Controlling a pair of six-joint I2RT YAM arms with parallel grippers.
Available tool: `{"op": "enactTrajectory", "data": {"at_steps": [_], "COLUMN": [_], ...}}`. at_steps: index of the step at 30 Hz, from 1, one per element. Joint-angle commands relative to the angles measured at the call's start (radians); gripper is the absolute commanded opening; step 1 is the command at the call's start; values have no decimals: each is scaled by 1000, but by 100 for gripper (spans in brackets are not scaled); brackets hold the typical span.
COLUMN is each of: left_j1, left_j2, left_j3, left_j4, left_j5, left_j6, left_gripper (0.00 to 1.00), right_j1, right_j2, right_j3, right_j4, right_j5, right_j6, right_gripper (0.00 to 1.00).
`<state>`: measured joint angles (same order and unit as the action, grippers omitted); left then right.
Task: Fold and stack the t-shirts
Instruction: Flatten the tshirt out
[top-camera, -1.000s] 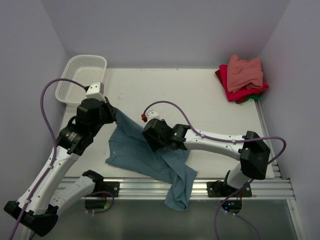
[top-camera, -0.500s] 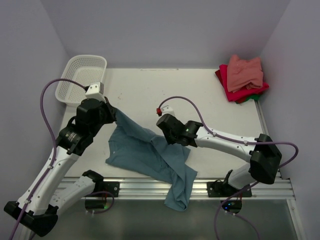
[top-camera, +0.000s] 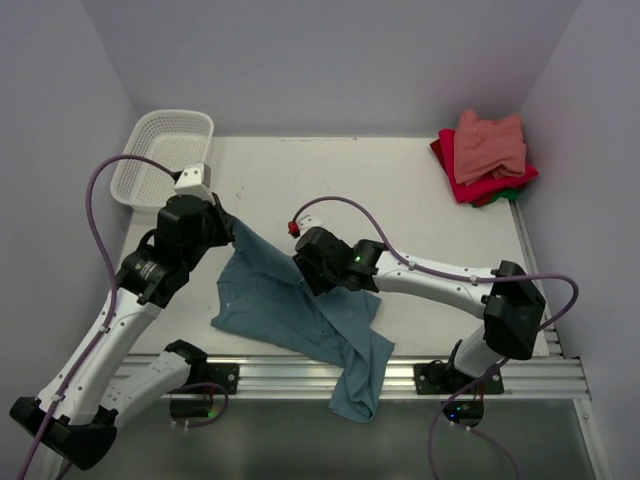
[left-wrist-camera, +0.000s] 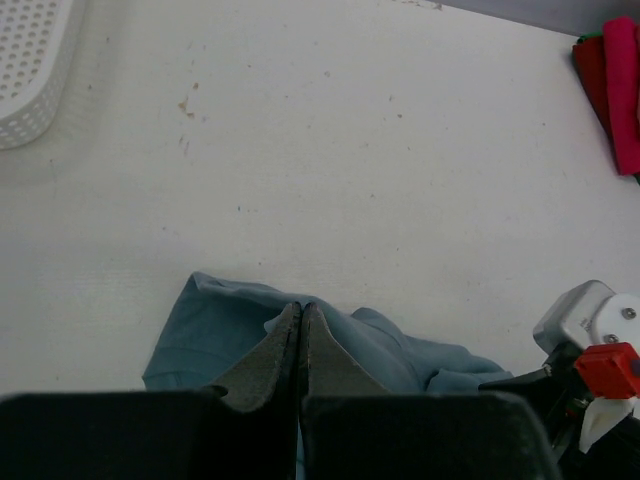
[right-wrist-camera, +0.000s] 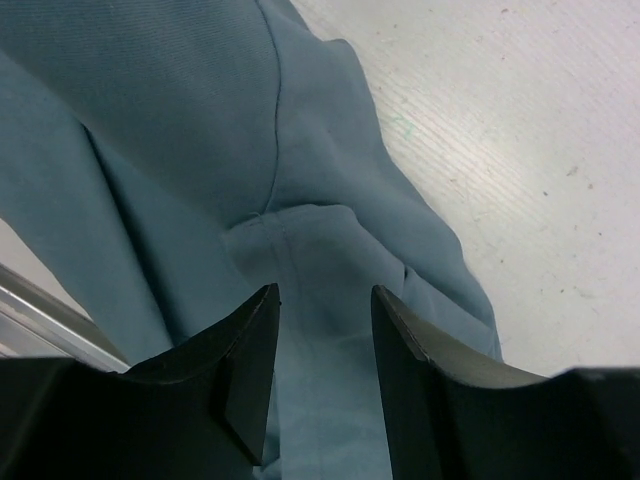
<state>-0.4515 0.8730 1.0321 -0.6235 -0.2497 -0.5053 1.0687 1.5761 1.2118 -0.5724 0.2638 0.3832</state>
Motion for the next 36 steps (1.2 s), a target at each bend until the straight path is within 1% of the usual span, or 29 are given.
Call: {"op": "enactTrajectory", "data": {"at_steps": [1,5,10,16,19,23,24,26,27,30,34,36], "left_j1": [10,10,10,10,10,10,10,10,10,10,10,10], "left_j2": [-2,-3,-2,3,3,3,-2,-2,-3,-6,-8,-9], "left_j3": [9,19,19,17,17,17,17,17,17,16,17,17], "left_j4": [31,30,27,31,34,30,28,27,25,22,16,11], "left_j5": [-13,-16,-20,-17,-16,-20,-20,-23,-23,-25,-29,-39], "left_j6": [-9,-9,-7,-9,-9,-9,-9,-9,-9,-9,-7,-2], "left_gripper": [0,0,0,0,0,0,0,0,0,0,0,0], "right_j1": [2,2,2,10,11,11,10,11,10,10,10,8], "right_j2": [42,87,105,120,140,150,148,141,137,110,36,-30], "right_j3": [51,68,81,95,98,97,95,91,88,80,51,29], "right_j4": [28,39,58,63,69,66,65,57,52,36,-7,-52], "right_j5": [-49,-75,-101,-115,-98,-74,-63,-22,-12,18,97,155], "right_j6": [-35,-41,-41,-40,-35,-29,-27,-24,-24,-20,-9,-6], "right_gripper": [47,49,55,56,54,38,30,20,11,0,0,0]}}
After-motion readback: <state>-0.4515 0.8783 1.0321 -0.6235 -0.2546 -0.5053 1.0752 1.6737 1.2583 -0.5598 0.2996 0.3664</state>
